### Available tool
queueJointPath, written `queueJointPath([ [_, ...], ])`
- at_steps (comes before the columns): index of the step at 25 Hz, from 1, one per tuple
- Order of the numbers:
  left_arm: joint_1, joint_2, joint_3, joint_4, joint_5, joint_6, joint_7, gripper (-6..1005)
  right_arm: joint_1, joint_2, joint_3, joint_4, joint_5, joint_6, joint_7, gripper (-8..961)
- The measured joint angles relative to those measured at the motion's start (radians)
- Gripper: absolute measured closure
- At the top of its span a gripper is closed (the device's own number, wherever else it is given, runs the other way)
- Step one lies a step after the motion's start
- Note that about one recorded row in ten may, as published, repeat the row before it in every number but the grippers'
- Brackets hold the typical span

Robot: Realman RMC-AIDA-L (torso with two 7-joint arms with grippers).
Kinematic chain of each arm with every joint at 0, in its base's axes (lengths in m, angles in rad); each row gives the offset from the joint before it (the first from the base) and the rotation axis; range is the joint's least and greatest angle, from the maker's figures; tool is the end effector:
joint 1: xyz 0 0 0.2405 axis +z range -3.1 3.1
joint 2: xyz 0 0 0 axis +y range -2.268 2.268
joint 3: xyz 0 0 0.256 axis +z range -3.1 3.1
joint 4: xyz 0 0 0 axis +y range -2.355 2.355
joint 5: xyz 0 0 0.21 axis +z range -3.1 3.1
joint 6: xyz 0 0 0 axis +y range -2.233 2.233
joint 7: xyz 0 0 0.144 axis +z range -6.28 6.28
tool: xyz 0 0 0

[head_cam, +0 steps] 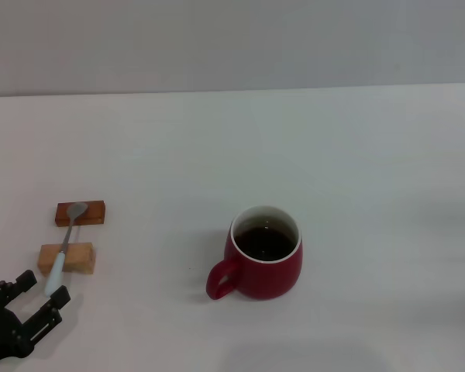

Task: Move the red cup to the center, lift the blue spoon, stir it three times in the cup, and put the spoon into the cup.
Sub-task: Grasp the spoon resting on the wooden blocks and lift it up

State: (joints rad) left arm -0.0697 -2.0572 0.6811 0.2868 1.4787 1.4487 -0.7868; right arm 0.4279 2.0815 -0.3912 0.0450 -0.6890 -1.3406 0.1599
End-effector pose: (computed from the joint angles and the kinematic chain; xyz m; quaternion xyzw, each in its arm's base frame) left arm -0.3900 0.1866 -0.0058 -0.8083 -0.3180 -0.2954 0.3978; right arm 0.3749 0.3023 0.0431 -0.5483 0.2602 0.3012 0.7355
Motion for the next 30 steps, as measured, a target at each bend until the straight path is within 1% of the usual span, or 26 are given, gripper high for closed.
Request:
queueJointPath([
  [30, -0.003, 0.002, -0.020, 0.008, -0.009, -0.043, 0.000, 323, -0.003, 0.000, -0.006, 0.000, -0.006, 0.000, 0.001, 953],
])
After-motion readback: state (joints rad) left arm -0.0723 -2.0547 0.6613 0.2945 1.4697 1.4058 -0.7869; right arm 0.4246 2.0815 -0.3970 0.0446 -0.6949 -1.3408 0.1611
